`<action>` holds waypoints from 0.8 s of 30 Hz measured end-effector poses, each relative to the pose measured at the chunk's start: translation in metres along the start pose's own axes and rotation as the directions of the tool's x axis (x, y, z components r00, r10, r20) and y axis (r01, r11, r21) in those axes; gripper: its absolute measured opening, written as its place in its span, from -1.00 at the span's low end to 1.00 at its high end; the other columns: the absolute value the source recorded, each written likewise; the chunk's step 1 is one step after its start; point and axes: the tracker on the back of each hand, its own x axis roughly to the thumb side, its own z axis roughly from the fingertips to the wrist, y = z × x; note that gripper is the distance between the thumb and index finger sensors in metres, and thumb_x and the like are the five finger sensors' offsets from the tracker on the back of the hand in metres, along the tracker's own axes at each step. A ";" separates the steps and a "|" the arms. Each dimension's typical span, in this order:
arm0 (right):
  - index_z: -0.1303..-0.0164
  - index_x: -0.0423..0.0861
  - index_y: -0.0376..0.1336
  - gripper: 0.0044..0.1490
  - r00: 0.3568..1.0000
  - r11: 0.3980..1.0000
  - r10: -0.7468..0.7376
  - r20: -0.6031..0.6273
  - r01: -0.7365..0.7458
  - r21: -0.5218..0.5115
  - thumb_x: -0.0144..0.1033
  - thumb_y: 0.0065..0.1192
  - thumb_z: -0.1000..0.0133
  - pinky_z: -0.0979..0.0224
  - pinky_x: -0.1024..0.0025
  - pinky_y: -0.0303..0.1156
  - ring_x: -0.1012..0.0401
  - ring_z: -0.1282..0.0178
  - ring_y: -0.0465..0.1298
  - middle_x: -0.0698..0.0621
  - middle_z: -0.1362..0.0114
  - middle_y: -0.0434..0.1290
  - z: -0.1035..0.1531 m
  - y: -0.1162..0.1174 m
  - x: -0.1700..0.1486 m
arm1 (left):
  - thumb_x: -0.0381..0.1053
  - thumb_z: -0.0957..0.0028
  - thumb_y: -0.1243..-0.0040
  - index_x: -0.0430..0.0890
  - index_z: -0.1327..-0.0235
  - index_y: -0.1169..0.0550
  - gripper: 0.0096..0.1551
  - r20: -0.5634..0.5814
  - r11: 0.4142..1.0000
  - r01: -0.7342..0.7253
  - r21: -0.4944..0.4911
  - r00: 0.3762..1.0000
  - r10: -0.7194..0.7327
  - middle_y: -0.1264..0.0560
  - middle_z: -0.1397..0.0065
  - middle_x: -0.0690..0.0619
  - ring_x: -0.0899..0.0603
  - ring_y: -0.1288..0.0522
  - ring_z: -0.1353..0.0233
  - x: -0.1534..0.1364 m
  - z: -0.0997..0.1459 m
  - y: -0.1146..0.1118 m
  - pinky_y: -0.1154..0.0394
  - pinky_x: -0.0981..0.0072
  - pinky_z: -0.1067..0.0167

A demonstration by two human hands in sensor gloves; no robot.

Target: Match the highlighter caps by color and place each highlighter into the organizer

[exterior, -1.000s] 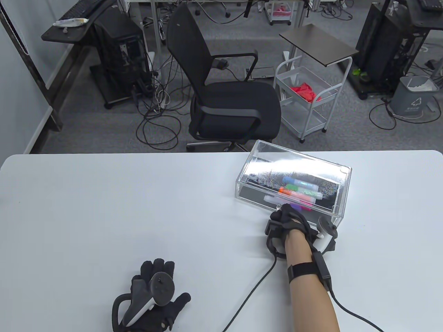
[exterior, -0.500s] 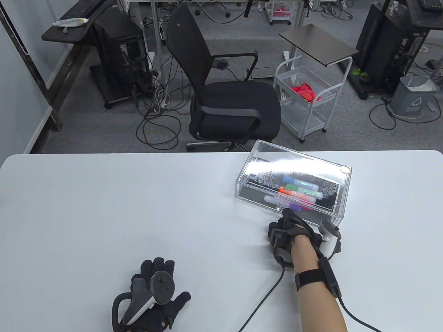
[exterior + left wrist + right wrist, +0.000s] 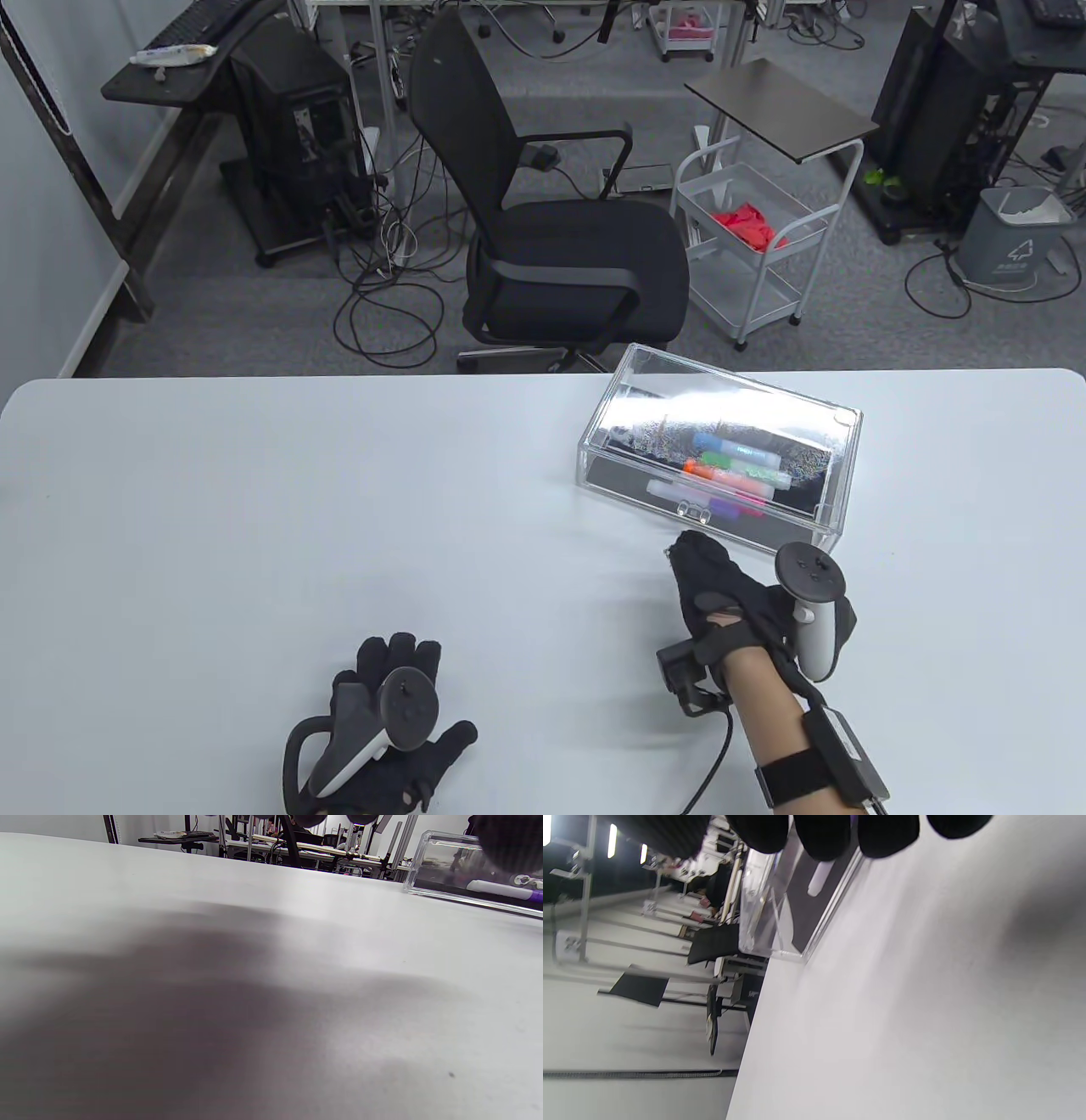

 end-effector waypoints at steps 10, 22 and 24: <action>-0.50 0.33 -0.02 -0.16 0.839 0.862 0.505 0.203 -0.480 -0.163 0.09 0.20 0.00 -0.52 -0.36 -0.26 -0.10 -0.70 -0.28 0.16 -0.71 -0.21 0.068 0.017 0.013 | 0.68 0.19 0.18 0.27 -0.54 0.28 0.16 0.018 1.000 -0.005 -0.007 1.000 0.005 0.38 -0.70 0.18 -0.20 0.39 -0.74 0.003 0.001 0.001 0.23 -0.19 -0.58; -0.49 0.41 -0.12 -0.11 0.591 0.629 0.777 0.217 -0.715 -0.305 0.16 0.18 0.03 -0.51 -0.35 -0.41 -0.04 -0.68 -0.44 0.23 -0.69 -0.35 0.100 0.046 -0.016 | 0.69 0.19 0.19 0.28 -0.54 0.28 0.16 0.032 1.000 0.023 0.022 0.999 -0.024 0.39 -0.70 0.19 -0.19 0.40 -0.74 0.007 0.004 0.004 0.24 -0.20 -0.57; -0.48 0.42 -0.13 -0.10 0.540 0.577 0.816 0.205 -0.754 -0.312 0.17 0.17 0.03 -0.51 -0.35 -0.42 -0.03 -0.68 -0.46 0.24 -0.69 -0.37 0.101 0.051 -0.018 | 0.69 0.19 0.19 0.29 -0.54 0.28 0.16 0.028 1.000 0.019 0.020 0.999 -0.019 0.39 -0.69 0.20 -0.19 0.40 -0.74 0.006 0.004 0.003 0.24 -0.20 -0.57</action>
